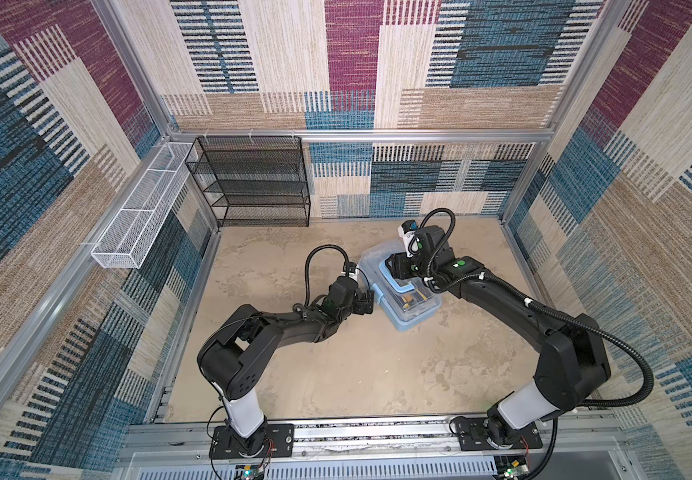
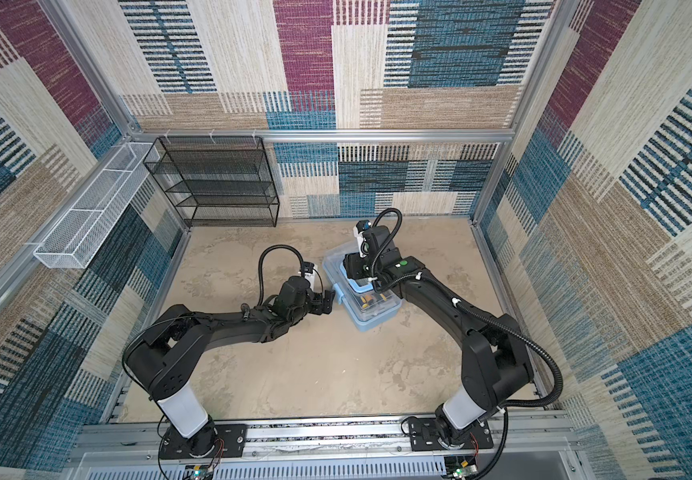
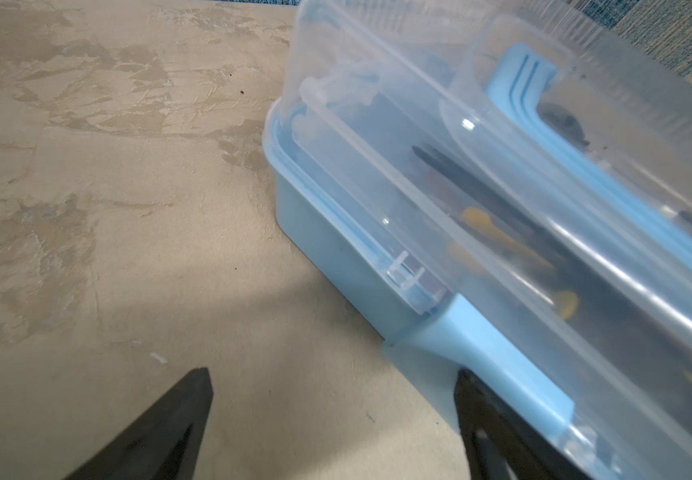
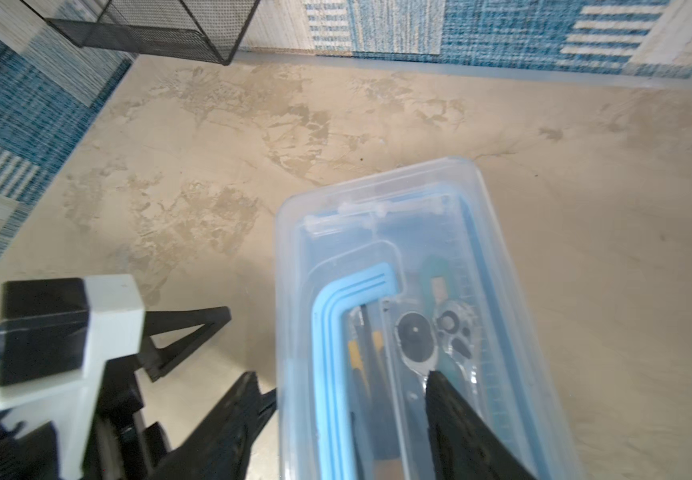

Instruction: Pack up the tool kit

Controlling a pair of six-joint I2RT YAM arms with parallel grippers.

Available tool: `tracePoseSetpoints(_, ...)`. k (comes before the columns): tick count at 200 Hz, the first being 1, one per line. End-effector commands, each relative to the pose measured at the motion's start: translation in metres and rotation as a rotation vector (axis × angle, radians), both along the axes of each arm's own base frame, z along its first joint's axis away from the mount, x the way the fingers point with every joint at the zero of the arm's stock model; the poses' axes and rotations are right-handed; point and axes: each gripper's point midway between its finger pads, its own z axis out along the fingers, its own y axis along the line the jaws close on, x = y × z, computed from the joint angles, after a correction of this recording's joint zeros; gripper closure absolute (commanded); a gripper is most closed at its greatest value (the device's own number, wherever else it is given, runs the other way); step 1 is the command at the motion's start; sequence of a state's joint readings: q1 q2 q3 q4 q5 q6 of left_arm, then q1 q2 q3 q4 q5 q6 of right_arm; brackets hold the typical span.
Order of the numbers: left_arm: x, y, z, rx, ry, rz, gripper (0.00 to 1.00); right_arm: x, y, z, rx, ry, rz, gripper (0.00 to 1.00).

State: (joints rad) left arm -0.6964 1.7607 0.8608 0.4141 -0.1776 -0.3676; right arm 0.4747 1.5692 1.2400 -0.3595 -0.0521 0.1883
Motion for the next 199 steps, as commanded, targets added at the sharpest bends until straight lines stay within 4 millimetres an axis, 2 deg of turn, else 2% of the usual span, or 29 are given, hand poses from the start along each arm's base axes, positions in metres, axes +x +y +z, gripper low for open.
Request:
tracePoseSetpoints(1,0.002,-0.004,0.004,-0.026,-0.004,-0.001,0.06,0.005,-0.013,-0.004,-0.08,-0.046,0.022,0.21)
tracePoseSetpoints(10,0.002,-0.004,0.004,-0.026,-0.004,-0.003,0.06,0.006,-0.018,-0.009,-0.107,-0.047,0.028,0.16)
tracePoseSetpoints(31,0.001,-0.004,0.003,-0.027,-0.001,-0.002,0.06,0.009,-0.03,-0.022,-0.162,-0.045,0.029,0.11)
tracePoseSetpoints(55,0.001,-0.003,0.004,-0.025,0.0,-0.001,0.06,0.012,-0.041,-0.034,-0.184,-0.038,0.029,0.09)
tracePoseSetpoints(85,0.002,-0.004,0.004,-0.028,0.001,-0.004,0.06,0.011,-0.044,-0.05,-0.191,-0.021,0.074,0.08)
tracePoseSetpoints(107,0.002,-0.006,0.003,-0.032,0.007,-0.006,0.06,0.008,-0.044,-0.063,-0.182,0.002,0.105,0.11)
tracePoseSetpoints(130,0.002,-0.007,-0.001,-0.033,0.016,-0.006,0.06,0.004,-0.04,-0.076,-0.174,0.039,0.136,0.19)
tracePoseSetpoints(199,0.004,-0.012,-0.003,-0.044,0.03,-0.01,0.07,-0.011,-0.034,-0.09,-0.134,0.088,0.177,0.38)
